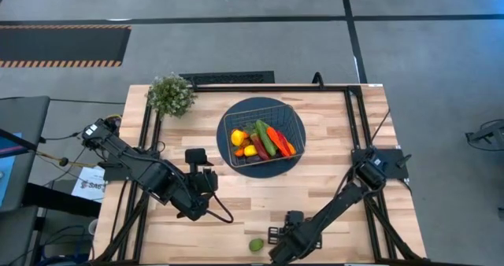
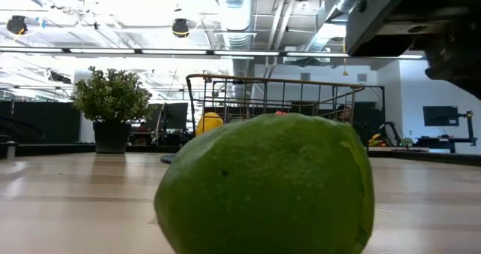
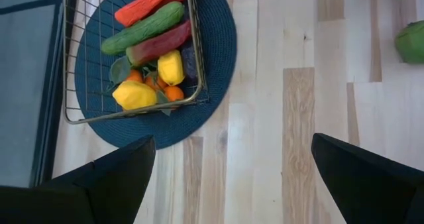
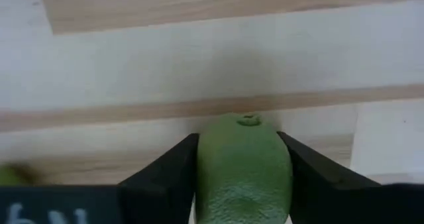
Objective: Build produce basket
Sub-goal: Put the left green lemon into the basket
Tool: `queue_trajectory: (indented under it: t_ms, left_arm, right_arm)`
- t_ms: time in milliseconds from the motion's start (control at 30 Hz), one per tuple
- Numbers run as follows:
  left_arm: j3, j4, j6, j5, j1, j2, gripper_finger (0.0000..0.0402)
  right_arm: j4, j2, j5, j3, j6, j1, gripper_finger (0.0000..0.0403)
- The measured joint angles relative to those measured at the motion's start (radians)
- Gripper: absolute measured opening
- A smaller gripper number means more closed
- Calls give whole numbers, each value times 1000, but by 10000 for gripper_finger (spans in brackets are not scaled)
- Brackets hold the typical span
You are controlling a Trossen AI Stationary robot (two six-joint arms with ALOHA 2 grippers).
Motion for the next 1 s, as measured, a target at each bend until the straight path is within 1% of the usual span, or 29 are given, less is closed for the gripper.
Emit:
queue_trajectory:
  t_ms: [67, 133, 167, 200, 300, 400, 567, 700, 767, 867, 1000]
  left_arm:
    - [0, 0, 0, 0, 0, 0, 391]
    - [0, 1, 0, 0, 0, 0, 391]
    - [0, 1, 0, 0, 0, 0, 391]
    - [0, 1, 0, 1, 0, 0, 391]
    - [0, 1, 0, 1, 0, 0, 391]
    - [0, 1, 0, 0, 0, 0, 391]
    - [0, 1, -15, 0, 0, 0, 391]
    - [0, 2, -60, -1, 0, 0, 391]
    - [0, 2, -94, -5, 0, -1, 391]
    - [0, 2, -175, -20, 8, -1, 391]
    - [0, 2, -296, -49, 28, -1, 391]
  right_arm:
    - [1, -5, -12, 0, -38, -6, 179]
    - [4, -12, -13, -1, -99, -17, 143]
    - [2, -18, -13, -2, -135, -22, 130]
    - [-5, -30, -14, -4, -174, -29, 127]
    - [-32, -82, -13, -2, -292, -62, 127]
    - [-91, -145, 15, -2, -428, -110, 126]
    - [-246, -304, 172, 0, -673, -214, 126]
    - [-362, -429, 293, -1, -888, -332, 124]
    - [-384, -489, 327, -1, -1016, -404, 124]
    - [-383, -548, 338, -1, -1221, -521, 124]
    - [-340, -572, 333, -1, -1469, -670, 124]
